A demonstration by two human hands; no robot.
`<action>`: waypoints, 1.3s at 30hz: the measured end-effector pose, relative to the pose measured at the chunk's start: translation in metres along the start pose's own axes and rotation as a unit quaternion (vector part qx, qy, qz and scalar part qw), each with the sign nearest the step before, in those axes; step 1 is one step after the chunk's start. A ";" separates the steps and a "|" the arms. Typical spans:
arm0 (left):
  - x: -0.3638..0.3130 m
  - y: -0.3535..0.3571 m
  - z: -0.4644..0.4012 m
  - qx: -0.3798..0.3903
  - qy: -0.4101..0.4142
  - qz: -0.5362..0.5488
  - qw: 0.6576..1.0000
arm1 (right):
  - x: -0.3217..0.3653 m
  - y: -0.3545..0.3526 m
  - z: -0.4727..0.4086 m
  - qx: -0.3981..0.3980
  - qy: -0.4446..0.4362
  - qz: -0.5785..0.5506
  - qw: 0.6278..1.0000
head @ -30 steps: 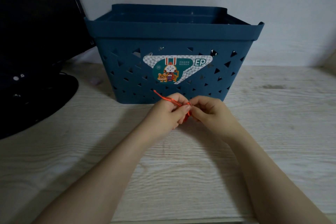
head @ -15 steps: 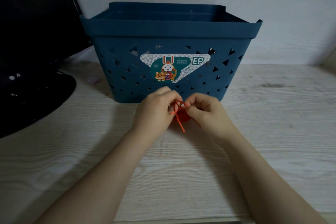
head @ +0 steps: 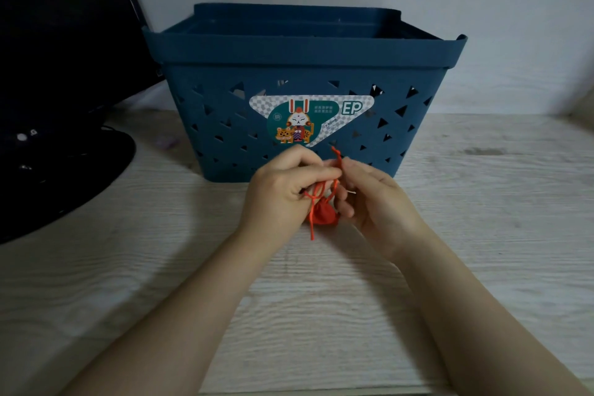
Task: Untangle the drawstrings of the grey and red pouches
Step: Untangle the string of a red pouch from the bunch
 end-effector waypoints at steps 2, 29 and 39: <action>0.001 0.005 0.001 0.017 0.004 0.012 1.000 | -0.002 -0.007 -0.002 -0.026 0.004 0.001 1.000; 0.056 -0.011 0.006 -0.036 -0.256 -0.002 0.966 | -0.009 -0.043 -0.007 -0.160 0.015 -0.333 0.929; 0.052 0.010 0.009 0.003 -0.280 0.154 0.947 | 0.012 0.004 -0.004 -0.055 -0.136 0.341 0.928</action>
Point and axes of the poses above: each hand's wrist, its own z-axis away from the middle knuckle, its own y-axis out of the palm, x = y × z, the point moved 9 cm from there along -z, towards the middle knuckle, and after that the axes turned 9 degrees about z, right-handed, at the moved point
